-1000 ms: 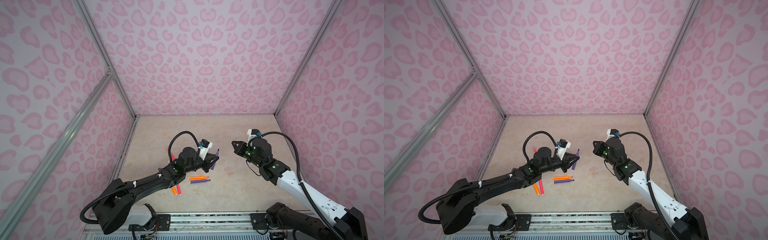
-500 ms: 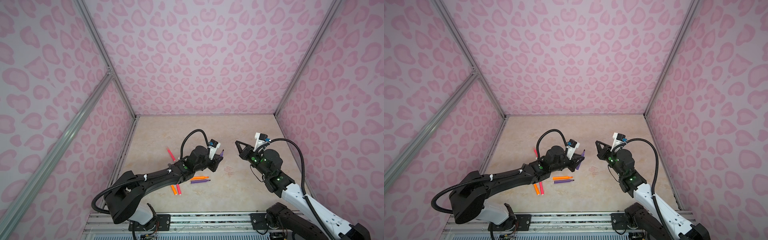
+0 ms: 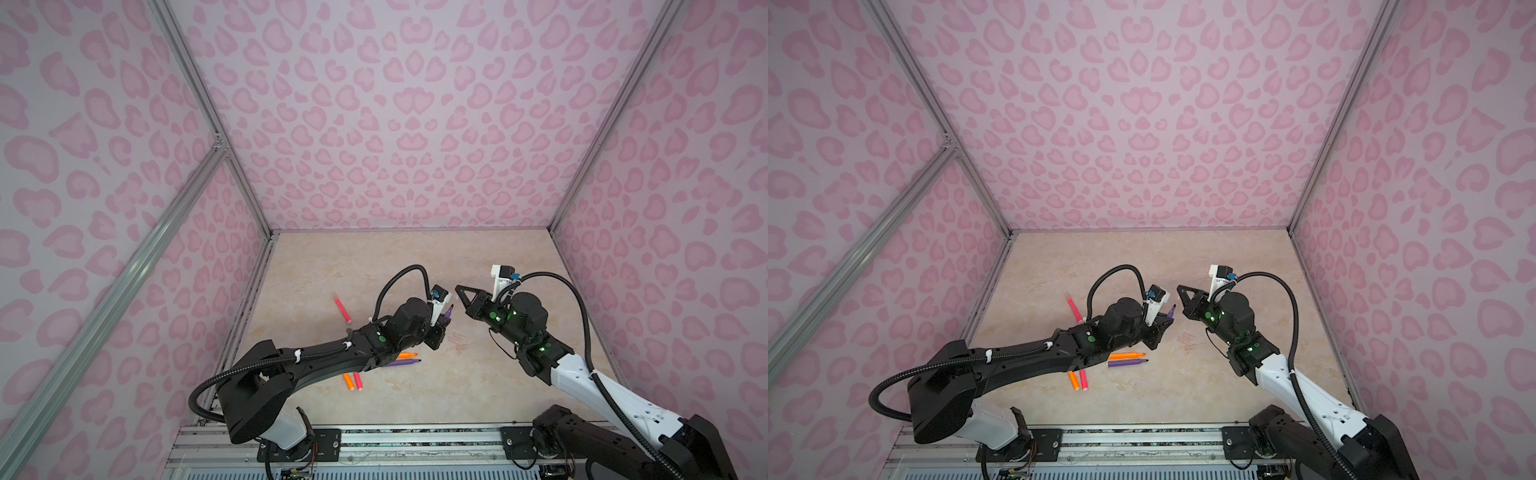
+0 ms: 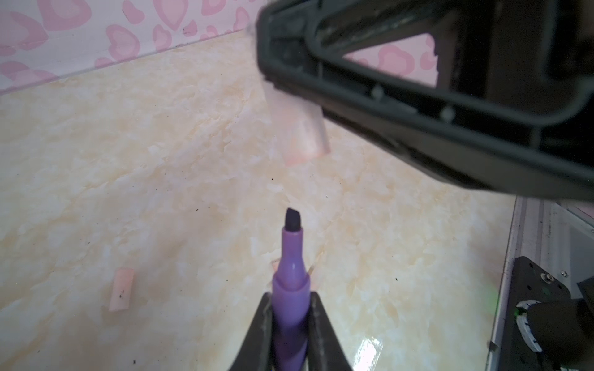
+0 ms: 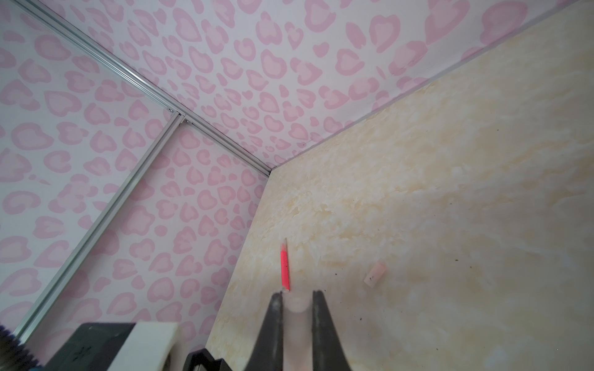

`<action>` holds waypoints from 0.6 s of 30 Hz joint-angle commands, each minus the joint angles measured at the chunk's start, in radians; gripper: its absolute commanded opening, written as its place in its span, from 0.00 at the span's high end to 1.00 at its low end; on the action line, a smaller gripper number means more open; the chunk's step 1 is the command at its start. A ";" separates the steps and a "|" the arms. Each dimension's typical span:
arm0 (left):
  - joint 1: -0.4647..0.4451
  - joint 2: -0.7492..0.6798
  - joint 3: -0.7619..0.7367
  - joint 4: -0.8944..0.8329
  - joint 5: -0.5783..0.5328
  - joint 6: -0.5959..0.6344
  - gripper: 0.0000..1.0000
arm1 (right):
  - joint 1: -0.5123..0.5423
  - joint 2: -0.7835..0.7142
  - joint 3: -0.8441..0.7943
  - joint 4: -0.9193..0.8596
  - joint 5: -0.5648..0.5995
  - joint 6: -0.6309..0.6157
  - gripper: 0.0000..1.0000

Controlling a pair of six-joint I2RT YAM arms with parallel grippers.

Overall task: Insert the pens into the pen caps
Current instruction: 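Lift the cap with the right gripper over the purple highlighter tip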

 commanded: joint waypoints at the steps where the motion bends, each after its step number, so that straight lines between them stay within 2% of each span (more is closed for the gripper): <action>1: 0.000 -0.005 0.008 0.005 -0.024 0.016 0.96 | 0.027 0.021 0.008 0.025 0.011 -0.026 1.00; 18: 0.000 -0.019 0.001 0.006 -0.029 0.011 0.96 | 0.058 0.038 0.020 -0.012 0.084 -0.072 1.00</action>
